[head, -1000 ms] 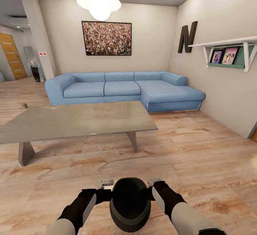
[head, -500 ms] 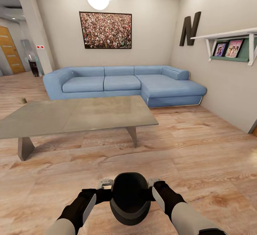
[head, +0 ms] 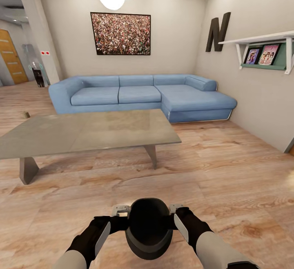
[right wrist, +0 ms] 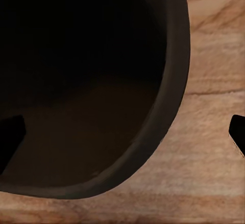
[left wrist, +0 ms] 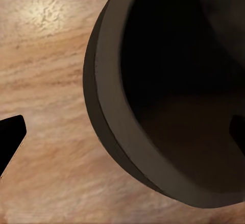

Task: Place each of the two pumpkins and all three candles from the living room inside a cabinet in the living room (use any cabinet), then make sure every cabinet is closed, and position the cauldron so it is next to a table in the living room.

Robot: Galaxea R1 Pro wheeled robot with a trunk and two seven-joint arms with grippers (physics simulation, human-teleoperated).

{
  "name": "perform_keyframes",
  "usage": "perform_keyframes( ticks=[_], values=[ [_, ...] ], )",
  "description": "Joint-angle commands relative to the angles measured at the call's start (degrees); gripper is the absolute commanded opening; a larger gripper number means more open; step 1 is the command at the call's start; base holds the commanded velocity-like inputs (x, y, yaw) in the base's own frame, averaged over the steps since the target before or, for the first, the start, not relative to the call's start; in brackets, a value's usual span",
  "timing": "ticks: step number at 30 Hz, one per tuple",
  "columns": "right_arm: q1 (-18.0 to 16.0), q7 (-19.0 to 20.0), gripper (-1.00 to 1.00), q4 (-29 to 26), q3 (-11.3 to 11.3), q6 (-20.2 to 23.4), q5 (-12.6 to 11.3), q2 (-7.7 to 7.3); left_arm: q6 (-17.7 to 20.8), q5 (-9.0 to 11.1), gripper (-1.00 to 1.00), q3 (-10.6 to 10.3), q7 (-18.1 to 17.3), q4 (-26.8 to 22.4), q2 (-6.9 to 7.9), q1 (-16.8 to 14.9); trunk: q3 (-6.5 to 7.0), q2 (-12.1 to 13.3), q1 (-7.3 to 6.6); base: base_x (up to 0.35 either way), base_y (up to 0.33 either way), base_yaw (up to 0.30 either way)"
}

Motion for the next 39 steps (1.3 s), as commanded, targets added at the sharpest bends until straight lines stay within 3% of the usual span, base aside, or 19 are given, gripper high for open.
perform_keyframes(
  ticks=[1,10,32,39],
  values=[
    [-0.01,-0.01,1.0,-0.1,0.15,0.29,-0.13,-0.01,0.34,0.19,1.0,-0.19,-0.07,-0.1,0.02,-0.01,-0.06,-0.02,0.01,0.149,0.0,0.0],
    [-0.01,-0.01,1.0,-0.1,0.15,0.26,-0.13,-0.01,0.34,0.2,1.0,-1.29,-0.05,-0.03,0.07,-0.01,-0.06,-0.02,0.01,0.071,0.0,0.0],
    [-0.01,-0.09,1.0,0.13,0.15,-1.92,-0.22,-0.09,0.34,0.19,1.0,-1.46,0.03,-0.03,0.17,-0.01,-0.06,-0.02,0.01,0.042,0.0,0.0],
    [-0.01,-0.1,1.0,0.16,0.15,-2.09,-0.22,-0.1,0.28,0.11,1.0,-1.46,0.12,-0.03,0.15,-0.01,-1.61,-0.11,0.19,0.0,0.0,0.0]
  ],
)
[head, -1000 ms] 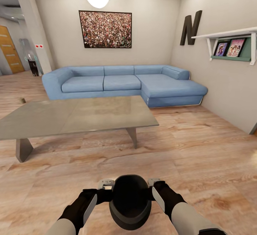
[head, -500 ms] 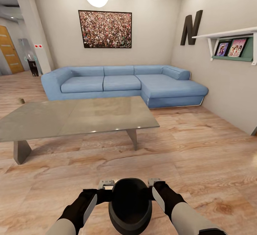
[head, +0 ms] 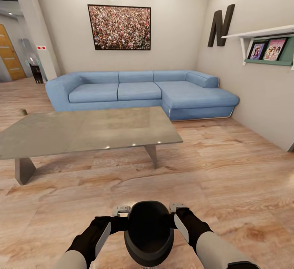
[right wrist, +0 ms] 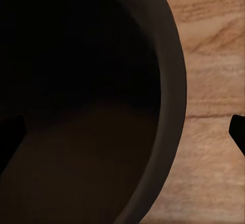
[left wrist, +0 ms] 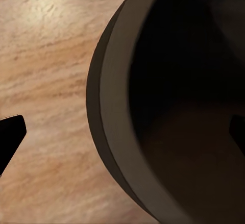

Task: Place each of the two pumpkins and all three candles from the living room inside a cabinet in the living room (use any cabinet), then make sure every cabinet is closed, and position the cauldron so it is next to a table in the living room.

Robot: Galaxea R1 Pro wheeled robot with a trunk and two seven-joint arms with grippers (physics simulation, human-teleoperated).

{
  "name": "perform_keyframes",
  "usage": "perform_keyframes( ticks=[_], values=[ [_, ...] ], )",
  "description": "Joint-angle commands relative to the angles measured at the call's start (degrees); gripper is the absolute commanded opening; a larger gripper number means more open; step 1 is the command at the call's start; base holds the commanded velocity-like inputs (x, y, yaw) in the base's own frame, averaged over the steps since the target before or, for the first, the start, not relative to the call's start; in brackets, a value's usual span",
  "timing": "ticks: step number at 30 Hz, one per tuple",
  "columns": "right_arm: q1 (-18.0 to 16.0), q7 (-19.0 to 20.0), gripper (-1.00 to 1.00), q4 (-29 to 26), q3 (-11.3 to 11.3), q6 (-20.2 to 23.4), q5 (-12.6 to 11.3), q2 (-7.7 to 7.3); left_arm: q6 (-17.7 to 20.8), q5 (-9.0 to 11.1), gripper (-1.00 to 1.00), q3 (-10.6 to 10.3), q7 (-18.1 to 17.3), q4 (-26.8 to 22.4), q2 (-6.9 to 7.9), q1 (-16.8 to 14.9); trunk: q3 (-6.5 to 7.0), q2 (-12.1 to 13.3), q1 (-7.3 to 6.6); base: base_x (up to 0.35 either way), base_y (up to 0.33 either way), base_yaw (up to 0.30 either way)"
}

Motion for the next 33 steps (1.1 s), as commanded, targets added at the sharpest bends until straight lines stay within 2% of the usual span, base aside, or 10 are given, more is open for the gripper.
perform_keyframes(
  ticks=[1,8,14,23,33],
  values=[
    [-0.01,-0.02,1.0,-0.11,0.15,0.31,-0.14,-0.01,0.32,0.19,1.0,-0.09,0.01,-0.07,0.0,-0.01,-0.28,-0.04,0.01,0.0,0.0,0.0],
    [0.0,-0.02,1.0,-0.11,0.15,0.21,-0.14,-0.01,0.3,0.18,1.0,-0.09,0.06,0.07,-0.04,-0.01,-1.83,-0.13,0.19,0.0,0.0,0.0],
    [0.04,-0.02,1.0,-0.11,0.15,0.21,-0.14,-0.01,0.21,0.18,1.0,-1.18,0.07,0.08,0.0,0.0,-3.16,-0.21,0.35,0.0,0.0,0.0],
    [0.03,-0.02,1.0,-0.11,0.15,0.14,-0.14,-0.01,0.07,0.26,1.0,-1.4,0.07,0.08,0.09,0.02,-5.16,-0.33,0.58,0.0,0.0,0.0],
    [0.01,-0.02,1.0,-0.11,0.15,0.13,-0.14,-0.01,0.03,0.44,1.0,-1.34,-0.04,0.01,0.01,0.07,-5.16,-0.33,0.58,0.0,0.0,0.0]
  ],
)
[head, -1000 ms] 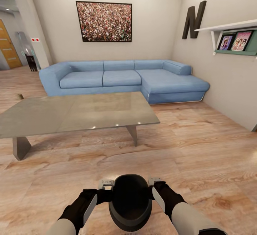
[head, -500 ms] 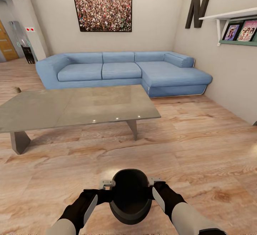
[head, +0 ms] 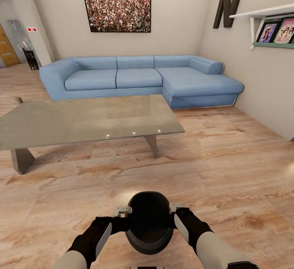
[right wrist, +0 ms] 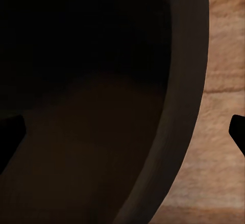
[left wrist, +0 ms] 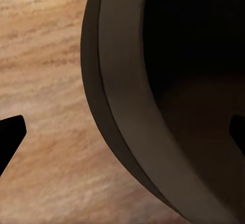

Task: Place each of the two pumpkins and all three candles from the living room inside a cabinet in the living room (use any cabinet), then make sure every cabinet is closed, and position the cauldron so it is next to a table in the living room.

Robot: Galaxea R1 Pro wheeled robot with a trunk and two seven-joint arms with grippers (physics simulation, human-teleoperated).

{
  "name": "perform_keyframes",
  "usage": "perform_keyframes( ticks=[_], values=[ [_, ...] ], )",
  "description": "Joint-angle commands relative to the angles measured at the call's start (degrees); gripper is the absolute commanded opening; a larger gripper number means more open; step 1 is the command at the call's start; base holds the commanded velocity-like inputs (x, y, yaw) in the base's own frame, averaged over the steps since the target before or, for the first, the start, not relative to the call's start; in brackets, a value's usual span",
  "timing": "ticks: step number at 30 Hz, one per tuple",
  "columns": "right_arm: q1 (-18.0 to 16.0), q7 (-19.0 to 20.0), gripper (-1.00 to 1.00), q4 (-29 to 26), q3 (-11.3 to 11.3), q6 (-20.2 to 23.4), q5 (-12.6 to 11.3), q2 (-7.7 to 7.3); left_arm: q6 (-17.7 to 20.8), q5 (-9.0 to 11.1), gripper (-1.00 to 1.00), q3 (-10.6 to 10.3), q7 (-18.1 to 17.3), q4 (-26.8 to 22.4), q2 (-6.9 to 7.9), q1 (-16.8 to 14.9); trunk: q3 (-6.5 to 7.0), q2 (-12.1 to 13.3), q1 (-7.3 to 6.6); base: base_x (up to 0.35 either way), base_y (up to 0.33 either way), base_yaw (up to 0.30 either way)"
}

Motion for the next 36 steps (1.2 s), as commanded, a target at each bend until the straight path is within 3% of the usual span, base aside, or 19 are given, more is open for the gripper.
perform_keyframes(
  ticks=[1,28,32,36],
  values=[
    [-0.01,-0.02,1.0,-0.11,0.15,0.31,-0.14,-0.01,0.33,0.22,1.0,-0.12,-0.01,-0.1,0.02,-0.02,-0.05,-0.02,-0.01,0.006,0.0,0.0],
    [-0.02,-0.02,1.0,-0.11,0.15,0.36,-0.14,0.02,0.41,0.22,1.0,-0.09,0.0,-0.11,0.02,0.0,-0.05,-0.02,-0.01,0.038,0.0,0.0],
    [0.02,-0.02,1.0,-0.11,0.15,0.37,-0.14,0.04,0.41,0.24,1.0,-0.15,0.02,-0.06,0.08,0.0,-0.93,-0.07,0.09,0.0,0.0,0.0],
    [0.0,-0.02,1.0,-0.11,0.15,0.39,-0.14,0.05,0.42,0.28,1.0,-0.16,-0.03,-0.1,0.1,0.0,-0.93,-0.07,0.09,0.0,0.0,0.0]
  ],
)
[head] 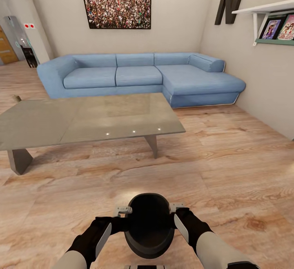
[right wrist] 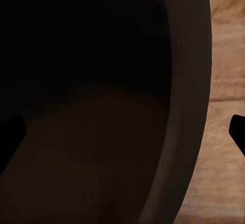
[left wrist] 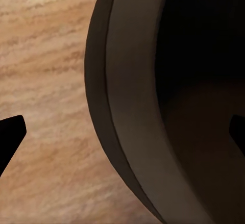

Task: Place each of the two pumpkins and all three candles from the living room inside a cabinet in the living room (use any cabinet), then make sure every cabinet is closed, and position the cauldron so it is next to a table in the living room.

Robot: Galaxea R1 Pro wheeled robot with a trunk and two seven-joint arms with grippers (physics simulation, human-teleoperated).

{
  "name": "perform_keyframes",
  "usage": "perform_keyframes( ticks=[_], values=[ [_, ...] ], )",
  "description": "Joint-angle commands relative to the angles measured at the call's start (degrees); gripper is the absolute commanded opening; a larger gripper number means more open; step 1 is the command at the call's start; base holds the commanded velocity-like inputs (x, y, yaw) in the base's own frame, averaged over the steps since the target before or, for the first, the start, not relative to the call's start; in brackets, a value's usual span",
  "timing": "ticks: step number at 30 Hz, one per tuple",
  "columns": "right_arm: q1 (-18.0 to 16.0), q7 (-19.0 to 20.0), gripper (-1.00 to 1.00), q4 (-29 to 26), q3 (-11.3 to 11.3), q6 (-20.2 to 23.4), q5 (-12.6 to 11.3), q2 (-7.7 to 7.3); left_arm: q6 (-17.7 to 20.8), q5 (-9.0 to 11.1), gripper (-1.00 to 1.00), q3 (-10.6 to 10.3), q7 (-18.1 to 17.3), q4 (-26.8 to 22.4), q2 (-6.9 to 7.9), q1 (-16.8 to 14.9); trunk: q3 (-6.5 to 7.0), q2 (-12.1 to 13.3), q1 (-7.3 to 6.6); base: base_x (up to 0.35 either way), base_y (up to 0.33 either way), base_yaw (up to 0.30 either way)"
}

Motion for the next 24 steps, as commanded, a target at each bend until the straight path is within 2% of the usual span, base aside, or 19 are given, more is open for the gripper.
perform_keyframes(
  ticks=[1,6,24],
  values=[
    [-0.01,-0.02,1.0,-0.11,0.15,0.32,-0.14,-0.02,0.33,0.23,1.0,-0.1,-0.02,-0.1,0.02,-0.01,-0.05,-0.02,-0.01,0.0,0.0,0.0],
    [-0.03,-0.02,1.0,-0.11,0.14,0.32,-0.24,-0.05,0.33,0.25,1.0,-0.07,-0.23,-0.11,0.02,-0.01,-0.93,-0.07,0.09,0.0,0.0,0.0],
    [-0.03,-0.09,1.0,1.02,-0.11,0.32,-0.31,0.0,0.33,0.27,1.0,-0.09,-0.4,-0.02,0.01,-0.03,-0.93,-0.07,0.09,0.0,0.0,0.0]
  ],
)
